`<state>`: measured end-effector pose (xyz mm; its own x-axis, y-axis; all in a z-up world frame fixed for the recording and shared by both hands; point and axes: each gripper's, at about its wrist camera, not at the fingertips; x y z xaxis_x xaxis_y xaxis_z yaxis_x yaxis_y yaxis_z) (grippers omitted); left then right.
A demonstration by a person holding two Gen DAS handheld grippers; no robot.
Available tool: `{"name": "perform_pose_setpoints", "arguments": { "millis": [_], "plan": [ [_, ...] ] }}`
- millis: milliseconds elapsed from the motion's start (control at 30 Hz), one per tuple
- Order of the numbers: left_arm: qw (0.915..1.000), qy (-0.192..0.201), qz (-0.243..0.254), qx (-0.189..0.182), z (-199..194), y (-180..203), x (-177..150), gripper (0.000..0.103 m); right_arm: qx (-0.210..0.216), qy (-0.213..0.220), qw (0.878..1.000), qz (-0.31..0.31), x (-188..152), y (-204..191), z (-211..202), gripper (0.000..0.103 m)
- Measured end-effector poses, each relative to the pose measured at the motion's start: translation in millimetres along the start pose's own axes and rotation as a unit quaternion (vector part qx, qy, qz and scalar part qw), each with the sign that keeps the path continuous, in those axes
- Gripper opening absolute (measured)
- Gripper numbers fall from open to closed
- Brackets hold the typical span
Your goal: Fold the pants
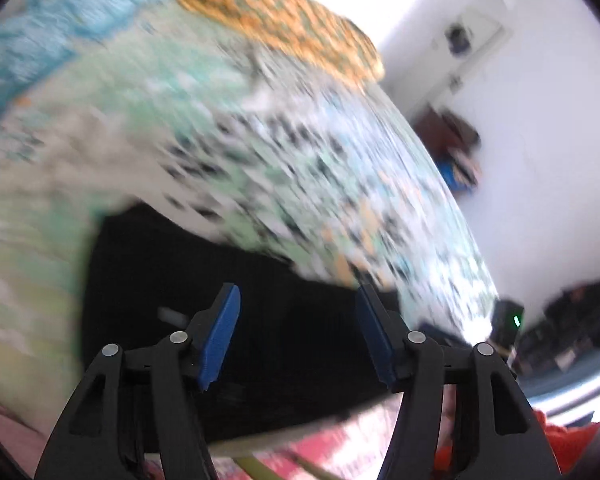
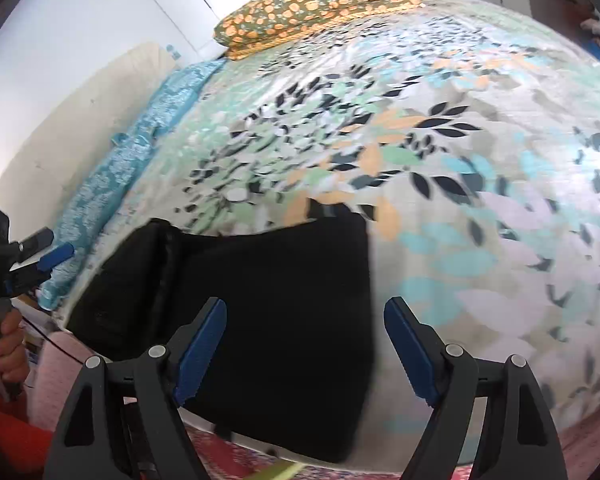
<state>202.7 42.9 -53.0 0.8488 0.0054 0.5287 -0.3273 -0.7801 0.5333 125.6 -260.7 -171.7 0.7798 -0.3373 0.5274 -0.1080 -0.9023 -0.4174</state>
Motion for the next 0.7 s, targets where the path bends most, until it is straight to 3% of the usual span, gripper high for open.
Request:
{"name": "perform_pose_setpoints", "arguments": {
  "millis": [100, 167, 233, 367, 433, 500, 700],
  "plan": [
    [0.9962, 0.047, -0.016, 0.072, -22.6, -35.2, -0.4, 0.062, 0.095, -0.027, 0.995, -0.022, -1.7, -34.2, 8.8, 0.081],
    [0.9894, 0.067, -0.034, 0.124, -30.8, -63.1, -13.8, 0.062, 0.192, -0.079, 0.978, -0.023, -8.3, -61.4, 25.0, 0.081],
    [0.9837, 0.084, -0.053, 0.149, -32.2, -79.5, -29.7, 0.062, 0.26, -0.144, 0.955, -0.008, -15.5, -81.9, 48.5, 0.081],
    [0.9705, 0.103, -0.083, 0.202, -34.5, -104.0, -46.4, 0.062, 0.268, -0.193, 0.944, 0.005, -19.5, -106.3, 88.2, 0.08],
    [0.9699, 0.127, -0.086, 0.189, -42.5, -105.7, -48.0, 0.062, 0.268, -0.2, 0.942, 0.027, -16.7, -106.2, 103.5, 0.078],
    [0.9661, 0.138, -0.072, 0.206, -47.8, -104.1, -47.8, 0.062, 0.27, -0.209, 0.939, 0.049, -14.3, -105.0, 115.3, 0.077],
    [0.9678, 0.122, -0.084, 0.204, -32.4, -116.9, -44.7, 0.062, 0.271, -0.254, 0.927, 0.05, -20.5, -112.2, 136.1, 0.074]
  ]
}}
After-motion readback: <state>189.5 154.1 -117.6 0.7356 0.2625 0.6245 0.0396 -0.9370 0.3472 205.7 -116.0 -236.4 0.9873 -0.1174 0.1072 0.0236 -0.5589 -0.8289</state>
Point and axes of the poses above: each gripper's, at about its wrist camera, not at the fingertips, and z roughly the way its jaws point, y to its right, x to its top, and after that the axes turned 3 degrees about -x, right-handed
